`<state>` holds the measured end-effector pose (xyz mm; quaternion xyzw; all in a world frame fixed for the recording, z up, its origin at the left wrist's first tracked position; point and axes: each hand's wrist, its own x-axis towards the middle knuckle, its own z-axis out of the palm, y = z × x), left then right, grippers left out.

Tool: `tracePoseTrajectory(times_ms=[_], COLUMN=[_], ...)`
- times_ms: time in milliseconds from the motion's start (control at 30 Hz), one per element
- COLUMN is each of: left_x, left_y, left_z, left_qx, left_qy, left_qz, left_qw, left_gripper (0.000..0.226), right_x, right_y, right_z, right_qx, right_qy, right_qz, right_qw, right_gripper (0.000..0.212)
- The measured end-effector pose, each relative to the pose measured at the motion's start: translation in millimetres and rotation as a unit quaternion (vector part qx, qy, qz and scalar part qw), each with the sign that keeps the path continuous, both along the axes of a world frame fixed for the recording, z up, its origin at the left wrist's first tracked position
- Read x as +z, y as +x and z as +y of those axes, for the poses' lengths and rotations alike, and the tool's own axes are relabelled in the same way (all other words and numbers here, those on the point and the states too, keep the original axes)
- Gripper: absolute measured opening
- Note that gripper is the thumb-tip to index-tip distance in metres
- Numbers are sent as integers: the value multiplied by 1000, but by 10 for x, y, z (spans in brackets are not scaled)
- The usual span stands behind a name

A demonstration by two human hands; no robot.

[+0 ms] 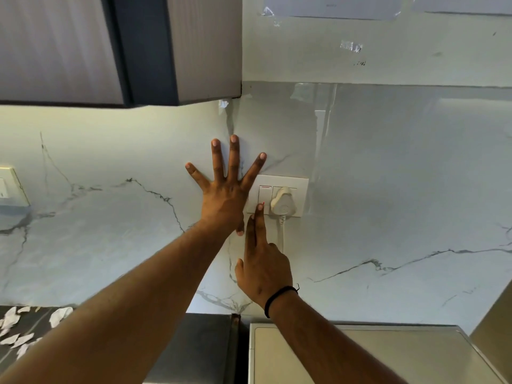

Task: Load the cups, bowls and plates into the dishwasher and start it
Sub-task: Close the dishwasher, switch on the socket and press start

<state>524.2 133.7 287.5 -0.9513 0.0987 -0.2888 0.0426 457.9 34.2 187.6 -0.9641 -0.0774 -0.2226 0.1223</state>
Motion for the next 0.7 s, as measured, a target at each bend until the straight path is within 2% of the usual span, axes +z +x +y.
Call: tracePoseTrajectory(times_ms=[100, 200, 433, 567, 633, 700], left_x=[-6, 29, 256, 183, -99, -483], left_y=[7, -24, -288, -672, -973, -1339], left_z=[10, 19, -5, -54, -142, -239], left_qx=[-4, -3, 10, -16, -38, -74], left_qy=[-6, 0, 28, -33, -77, -109], left_qz=[-3, 16, 94, 147, 163, 138], left_qw=[1000, 1000, 995, 988, 983, 982], left_gripper=[174, 175, 172, 155, 144, 133], right_x=[65, 174, 213, 220, 191, 150], right_y=[-42, -171, -1017, -1608, -1869, -2138], right_z=[-49, -143, -544, -749, -828, -906], right_qx=[31, 63, 41, 8, -3, -4], right_qy=[15, 21, 22, 41, 52, 53], right_qz=[13, 18, 69, 76, 77, 82], right_qw=[999, 998, 997, 996, 996, 995], right_gripper=[99, 86, 76, 74, 73, 72])
